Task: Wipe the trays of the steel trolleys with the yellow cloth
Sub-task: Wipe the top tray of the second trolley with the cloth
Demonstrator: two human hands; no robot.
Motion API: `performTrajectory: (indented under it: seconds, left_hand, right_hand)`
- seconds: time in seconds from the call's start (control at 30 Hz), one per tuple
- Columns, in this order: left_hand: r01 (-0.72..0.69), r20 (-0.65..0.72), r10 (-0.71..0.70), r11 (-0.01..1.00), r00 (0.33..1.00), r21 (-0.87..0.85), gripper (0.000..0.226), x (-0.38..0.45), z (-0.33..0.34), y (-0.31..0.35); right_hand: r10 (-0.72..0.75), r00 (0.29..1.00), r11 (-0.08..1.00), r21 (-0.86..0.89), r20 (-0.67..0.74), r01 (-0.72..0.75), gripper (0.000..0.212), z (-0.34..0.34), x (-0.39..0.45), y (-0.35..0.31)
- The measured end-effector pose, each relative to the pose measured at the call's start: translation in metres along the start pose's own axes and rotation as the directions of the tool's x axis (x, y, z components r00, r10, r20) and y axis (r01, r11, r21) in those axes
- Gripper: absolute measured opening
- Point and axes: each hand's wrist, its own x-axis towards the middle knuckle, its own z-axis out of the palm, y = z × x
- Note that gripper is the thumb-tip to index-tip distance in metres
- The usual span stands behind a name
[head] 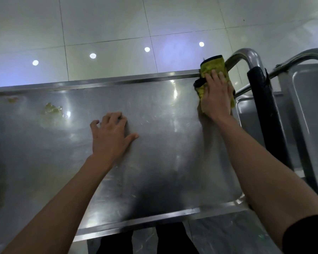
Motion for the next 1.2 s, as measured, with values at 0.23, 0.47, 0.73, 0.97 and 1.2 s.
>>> performTrajectory:
  seconds: [0.23, 0.47, 0.73, 0.97, 1.2]
  left_hand:
    - [0.005, -0.032, -0.006, 0.999, 0.999, -0.036, 0.062, -0.001, 0.009, 0.021]
    - [0.033, 0.008, -0.033, 0.999, 0.999, -0.031, 0.060, -0.005, 0.007, 0.027]
    - [0.009, 0.069, -0.009, 1.000, 0.998, -0.002, 0.066, -0.011, 0.004, 0.030]
    - [-0.037, 0.113, 0.042, 0.999, 0.993, -0.039, 0.061, -0.016, 0.003, 0.015]
    - [-0.126, 0.197, 0.129, 0.992, 0.972, -0.025, 0.059, -0.023, -0.004, -0.006]
  right_hand:
    - [0.025, 1.000, 1.000, 0.016, -0.001, -0.025, 0.047, 0.001, -0.028, 0.008]
    - [-0.040, 0.999, 0.999, 0.020, 0.014, 0.040, 0.049, 0.010, -0.072, -0.019]
    - [0.012, 1.000, 1.000, 0.022, 0.006, -0.012, 0.052, 0.015, -0.165, -0.023]
    - [0.108, 0.994, 0.994, 0.033, -0.022, -0.108, 0.050, 0.019, -0.229, -0.057]
    - [0.066, 0.997, 0.996, 0.057, 0.033, -0.067, 0.052, 0.023, -0.250, -0.089]
